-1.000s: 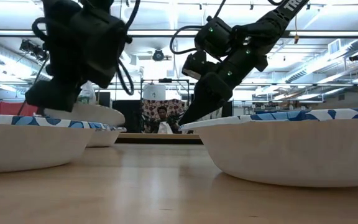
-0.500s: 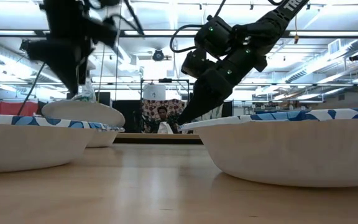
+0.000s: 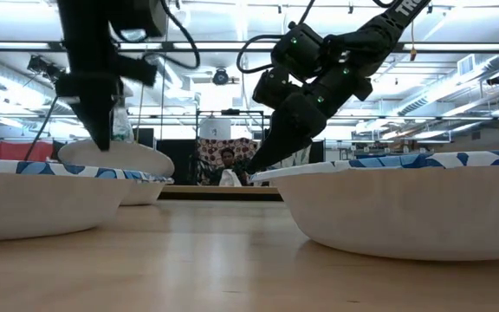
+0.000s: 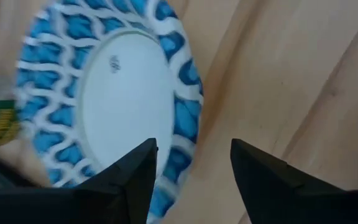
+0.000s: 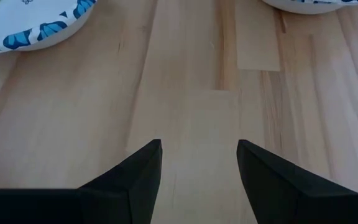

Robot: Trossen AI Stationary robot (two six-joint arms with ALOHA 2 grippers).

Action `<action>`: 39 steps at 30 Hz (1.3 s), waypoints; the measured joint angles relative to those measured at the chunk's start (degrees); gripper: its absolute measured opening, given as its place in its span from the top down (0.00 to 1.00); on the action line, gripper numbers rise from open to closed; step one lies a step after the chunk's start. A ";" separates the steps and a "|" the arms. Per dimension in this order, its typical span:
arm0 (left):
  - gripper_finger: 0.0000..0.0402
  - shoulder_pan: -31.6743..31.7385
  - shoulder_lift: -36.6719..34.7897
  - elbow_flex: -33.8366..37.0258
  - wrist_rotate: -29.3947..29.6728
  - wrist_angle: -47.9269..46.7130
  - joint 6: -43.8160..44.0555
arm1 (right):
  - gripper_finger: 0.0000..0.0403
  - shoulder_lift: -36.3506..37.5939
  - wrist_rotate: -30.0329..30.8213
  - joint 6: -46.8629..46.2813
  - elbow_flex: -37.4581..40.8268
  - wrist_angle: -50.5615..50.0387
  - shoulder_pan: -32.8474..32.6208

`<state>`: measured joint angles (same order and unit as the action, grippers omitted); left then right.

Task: Nest bowls inside each other
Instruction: Stack the white bowl on top of the other white bowl

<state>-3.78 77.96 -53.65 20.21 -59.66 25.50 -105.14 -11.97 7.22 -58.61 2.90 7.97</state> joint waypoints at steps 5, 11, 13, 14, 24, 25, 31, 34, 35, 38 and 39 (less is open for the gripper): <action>0.51 0.28 1.75 1.82 -0.04 1.81 -0.07 | 0.46 0.00 0.09 -0.06 0.00 0.06 -0.01; 0.54 -1.34 1.91 1.82 5.66 2.20 -0.38 | 0.46 0.00 0.15 -0.20 0.00 0.07 0.00; 0.54 -2.68 1.91 1.77 5.72 3.31 -1.51 | 0.46 0.00 0.19 -0.20 0.00 -0.02 0.00; 0.55 -3.29 1.91 1.76 6.18 3.35 -2.16 | 0.46 0.00 0.22 -0.20 0.00 0.00 0.00; 0.61 -7.84 8.24 2.30 12.62 -1.18 -1.07 | 0.46 0.00 0.30 -0.20 0.00 0.10 0.00; 0.62 -8.54 9.06 2.29 13.98 -1.52 -1.04 | 0.46 0.00 0.30 -0.20 0.00 0.09 0.00; 0.69 -11.42 13.28 2.00 19.88 -6.02 4.82 | 0.46 0.00 0.30 -0.28 0.00 0.07 0.04; 0.73 -12.39 14.30 0.68 21.17 -9.00 8.82 | 0.46 0.00 0.31 -0.79 0.00 0.15 0.09; 0.74 -12.63 14.58 0.23 21.71 -10.62 10.35 | 0.46 0.00 0.32 -0.88 0.00 0.22 0.09; 0.78 -13.19 14.76 -0.98 22.99 -15.23 14.63 | 0.46 0.00 0.33 -1.07 0.00 0.44 0.09; 0.79 -13.24 14.74 -1.31 23.66 -16.70 16.23 | 0.46 0.00 0.33 -1.07 0.00 0.49 0.09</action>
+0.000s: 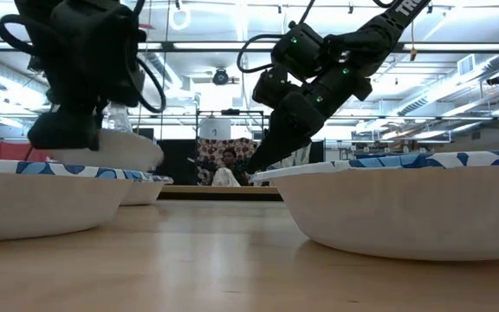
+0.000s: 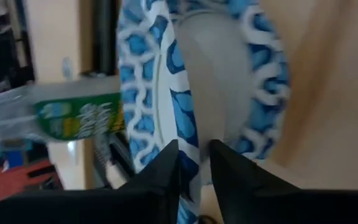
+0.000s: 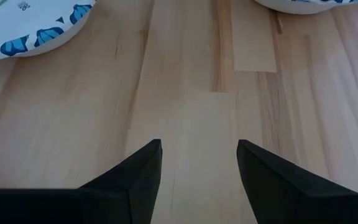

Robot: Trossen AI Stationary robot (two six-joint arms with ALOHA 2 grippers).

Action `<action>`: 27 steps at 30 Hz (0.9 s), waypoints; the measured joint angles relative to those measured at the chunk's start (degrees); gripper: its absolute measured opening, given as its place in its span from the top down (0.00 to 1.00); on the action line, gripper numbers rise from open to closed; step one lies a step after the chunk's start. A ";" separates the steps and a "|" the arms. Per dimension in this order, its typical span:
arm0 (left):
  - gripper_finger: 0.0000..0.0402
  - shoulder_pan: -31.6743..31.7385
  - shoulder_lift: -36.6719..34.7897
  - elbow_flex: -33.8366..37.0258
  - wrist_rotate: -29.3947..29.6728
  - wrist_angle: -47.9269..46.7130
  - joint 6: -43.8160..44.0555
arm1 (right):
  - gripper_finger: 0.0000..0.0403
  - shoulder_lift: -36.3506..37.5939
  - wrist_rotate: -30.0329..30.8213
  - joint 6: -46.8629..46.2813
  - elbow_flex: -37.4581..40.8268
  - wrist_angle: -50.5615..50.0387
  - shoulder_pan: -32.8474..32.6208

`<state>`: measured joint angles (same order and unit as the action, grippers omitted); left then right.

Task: Nest bowls inside each other
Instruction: Stack the white bowl on top of the other white bowl

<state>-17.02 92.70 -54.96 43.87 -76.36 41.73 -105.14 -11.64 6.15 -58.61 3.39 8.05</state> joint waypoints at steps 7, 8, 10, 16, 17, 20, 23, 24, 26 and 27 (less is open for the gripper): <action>0.86 0.00 -0.02 -0.22 1.71 -2.49 4.77 | 0.46 0.00 0.00 -0.02 0.00 0.27 0.00; 0.87 0.00 -0.02 -0.21 2.09 -2.73 4.78 | 0.46 0.00 0.00 -0.02 0.00 0.25 0.00; 0.87 0.00 -0.02 0.02 3.59 -2.62 3.98 | 0.46 0.00 0.00 -0.02 0.00 0.30 0.00; 0.87 1.37 -0.02 0.19 5.64 2.21 -4.25 | 0.46 0.00 -0.01 -0.02 0.00 0.42 0.00; 0.87 1.82 -0.02 0.19 5.72 3.22 -5.91 | 0.46 0.00 0.00 -0.02 0.00 0.44 0.00; 0.87 3.54 -0.02 0.19 5.63 7.42 -10.40 | 0.46 0.00 -0.02 -0.02 0.00 0.42 0.00; 0.83 5.53 -0.04 0.17 4.08 9.65 -13.32 | 0.46 0.00 -0.02 -0.02 0.00 0.27 -0.02; 0.80 6.17 -0.04 0.17 3.19 9.93 -13.77 | 0.46 0.00 -0.02 -0.02 -0.02 0.05 -0.06; 0.72 7.24 -0.04 0.17 1.94 10.18 -13.95 | 0.46 0.00 -0.02 -0.02 -0.01 -0.20 -0.09; 0.68 7.71 -0.04 0.18 1.12 10.24 -14.02 | 0.46 0.00 -0.04 -0.02 0.00 -0.22 -0.09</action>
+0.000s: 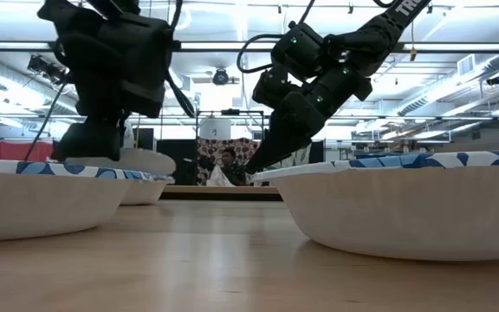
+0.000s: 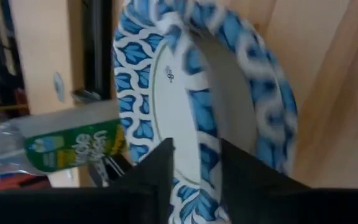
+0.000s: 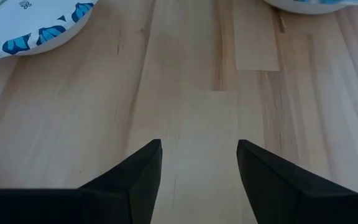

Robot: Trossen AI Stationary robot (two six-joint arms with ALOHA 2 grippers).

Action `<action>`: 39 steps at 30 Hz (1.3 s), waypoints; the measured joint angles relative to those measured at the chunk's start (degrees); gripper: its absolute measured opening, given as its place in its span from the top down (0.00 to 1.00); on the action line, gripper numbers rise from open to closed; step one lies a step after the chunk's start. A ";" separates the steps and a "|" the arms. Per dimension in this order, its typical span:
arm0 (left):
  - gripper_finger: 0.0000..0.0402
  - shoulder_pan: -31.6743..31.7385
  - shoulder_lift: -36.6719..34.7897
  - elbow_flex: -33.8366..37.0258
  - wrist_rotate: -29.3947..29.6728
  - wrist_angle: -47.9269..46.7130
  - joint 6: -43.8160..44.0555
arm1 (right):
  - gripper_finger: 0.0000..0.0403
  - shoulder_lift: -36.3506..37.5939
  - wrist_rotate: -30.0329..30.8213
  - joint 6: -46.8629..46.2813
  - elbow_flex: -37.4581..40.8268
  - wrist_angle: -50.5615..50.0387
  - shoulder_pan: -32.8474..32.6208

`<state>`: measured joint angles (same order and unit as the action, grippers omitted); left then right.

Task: Nest bowls inside each other
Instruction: Stack the white bowl on top of the other white bowl

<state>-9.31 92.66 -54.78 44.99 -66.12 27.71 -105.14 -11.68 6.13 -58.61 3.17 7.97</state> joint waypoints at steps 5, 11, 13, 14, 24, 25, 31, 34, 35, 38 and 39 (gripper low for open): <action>0.50 1.51 -0.02 -0.01 -6.16 0.27 0.21 | 0.46 0.00 -0.09 0.00 -0.02 -0.29 0.00; 0.40 -0.25 -1.60 -2.00 -8.28 0.48 -1.66 | 0.46 0.00 -0.20 0.02 -0.02 -0.27 0.00; 0.40 -0.84 -3.20 -2.28 -8.27 1.07 -2.29 | 0.46 0.00 -0.22 0.00 -0.02 -0.29 0.00; 0.40 -1.04 -4.22 -2.28 -8.27 1.01 -2.31 | 0.46 0.00 -0.22 0.01 -0.02 -0.29 0.00; 0.47 7.80 -20.56 5.43 -15.95 13.82 -6.72 | 0.46 0.00 -0.41 0.40 -0.02 0.25 -0.01; 0.48 9.43 -21.56 6.46 -17.80 15.46 -7.61 | 0.46 0.00 -0.44 0.52 -0.02 0.31 0.00; 0.53 17.01 -23.43 11.37 -25.27 19.26 -11.27 | 0.46 2.17 1.52 0.52 -0.02 -0.62 -0.01; 0.55 19.49 -23.39 14.47 -28.83 23.10 -13.94 | 0.46 4.33 2.89 0.25 -0.07 -2.49 -0.24; 0.55 20.20 -23.39 15.68 -29.83 24.59 -14.74 | 0.46 5.02 3.88 0.23 -0.07 -3.75 -0.41; 0.55 22.34 -23.39 18.87 -30.74 28.45 -16.54 | 0.46 7.54 8.64 0.08 -0.07 -7.86 -1.35; 0.55 23.29 -23.36 19.77 -30.76 29.15 -16.96 | 0.46 8.37 10.11 0.03 -0.07 -8.87 -1.68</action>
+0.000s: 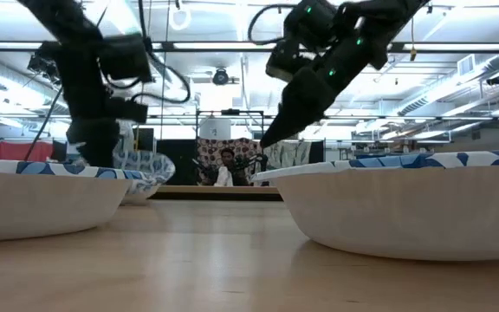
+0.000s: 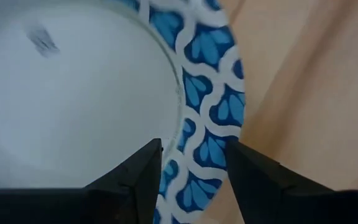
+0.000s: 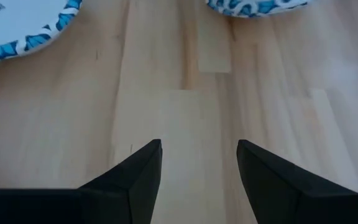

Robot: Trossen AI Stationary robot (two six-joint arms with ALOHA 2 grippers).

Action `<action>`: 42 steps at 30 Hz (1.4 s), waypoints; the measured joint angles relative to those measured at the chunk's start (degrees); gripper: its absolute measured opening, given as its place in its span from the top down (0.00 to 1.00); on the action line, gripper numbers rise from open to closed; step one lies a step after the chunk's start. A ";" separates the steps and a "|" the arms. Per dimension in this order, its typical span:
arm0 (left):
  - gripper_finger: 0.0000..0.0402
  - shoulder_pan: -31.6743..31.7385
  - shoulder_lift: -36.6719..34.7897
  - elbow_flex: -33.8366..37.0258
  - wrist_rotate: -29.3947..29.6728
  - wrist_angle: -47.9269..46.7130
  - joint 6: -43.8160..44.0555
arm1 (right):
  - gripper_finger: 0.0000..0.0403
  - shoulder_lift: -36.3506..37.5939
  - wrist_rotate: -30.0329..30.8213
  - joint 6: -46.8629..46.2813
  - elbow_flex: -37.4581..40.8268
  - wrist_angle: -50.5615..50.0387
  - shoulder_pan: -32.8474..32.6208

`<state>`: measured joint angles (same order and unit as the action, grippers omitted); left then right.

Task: Nest bowls inside each other
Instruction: Stack the white bowl on top of the other white bowl

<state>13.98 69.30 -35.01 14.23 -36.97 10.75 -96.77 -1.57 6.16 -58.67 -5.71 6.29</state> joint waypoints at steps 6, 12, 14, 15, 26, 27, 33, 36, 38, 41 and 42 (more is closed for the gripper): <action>0.55 4.85 0.05 2.04 -4.19 3.38 -2.39 | 0.46 3.53 1.98 -1.24 0.00 -1.59 -0.76; 0.55 4.20 0.04 -0.06 -7.68 1.17 -0.39 | 0.46 5.00 2.00 -2.97 0.00 -2.26 -0.77; 0.55 3.19 0.04 -0.97 -7.69 -0.58 0.04 | 0.46 5.31 2.00 -2.98 0.00 -2.03 -0.79; 0.55 2.71 0.04 -1.45 -7.72 -1.43 0.34 | 0.46 5.58 2.00 -2.99 0.00 -2.20 -0.79; 0.55 -2.29 0.04 -9.72 -3.45 -7.13 -1.26 | 0.46 13.57 5.30 -3.59 0.04 -10.78 -0.82; 0.55 -3.47 0.04 -10.33 -3.52 -6.00 -2.05 | 0.46 14.48 5.42 -4.51 0.04 -12.82 -0.91; 0.55 -11.20 0.04 -11.56 -3.54 8.19 -4.28 | 0.46 17.49 4.03 -11.72 4.11 -20.60 -3.53; 0.55 -13.50 0.04 -11.56 -1.69 14.69 -3.67 | 0.46 18.53 1.48 -18.58 5.90 -27.04 -4.84; 0.55 -14.02 0.04 -11.56 -1.07 17.70 -3.62 | 0.46 18.64 -0.62 -23.75 6.40 -32.61 -5.59; 0.55 -13.80 0.04 -11.57 -0.75 20.41 -3.54 | 0.46 18.12 -2.18 -27.12 6.78 -37.82 -7.75; 0.55 -13.67 0.05 -11.56 -0.72 20.65 -3.71 | 0.46 18.12 -2.60 -27.91 6.78 -39.02 -8.61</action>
<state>0.32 69.35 -46.57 13.51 -16.32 7.04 -78.65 -4.17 -21.75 -51.90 -44.73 -2.32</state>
